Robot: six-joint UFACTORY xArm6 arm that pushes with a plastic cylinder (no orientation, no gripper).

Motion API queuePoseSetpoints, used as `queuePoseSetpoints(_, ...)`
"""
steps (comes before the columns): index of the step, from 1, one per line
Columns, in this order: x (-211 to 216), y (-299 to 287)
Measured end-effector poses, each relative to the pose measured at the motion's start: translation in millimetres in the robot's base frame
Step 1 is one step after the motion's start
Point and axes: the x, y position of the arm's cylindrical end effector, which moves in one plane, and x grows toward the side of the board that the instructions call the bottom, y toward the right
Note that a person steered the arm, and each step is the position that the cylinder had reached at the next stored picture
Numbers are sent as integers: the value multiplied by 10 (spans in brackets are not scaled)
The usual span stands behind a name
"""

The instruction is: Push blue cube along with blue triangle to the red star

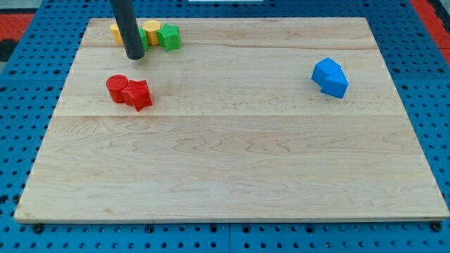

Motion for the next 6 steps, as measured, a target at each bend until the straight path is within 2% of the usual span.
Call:
queuePoseSetpoints(1,0,672)
queuePoseSetpoints(3,-34,2898)
queuePoseSetpoints(5,358,3723)
queuePoseSetpoints(6,511,3884)
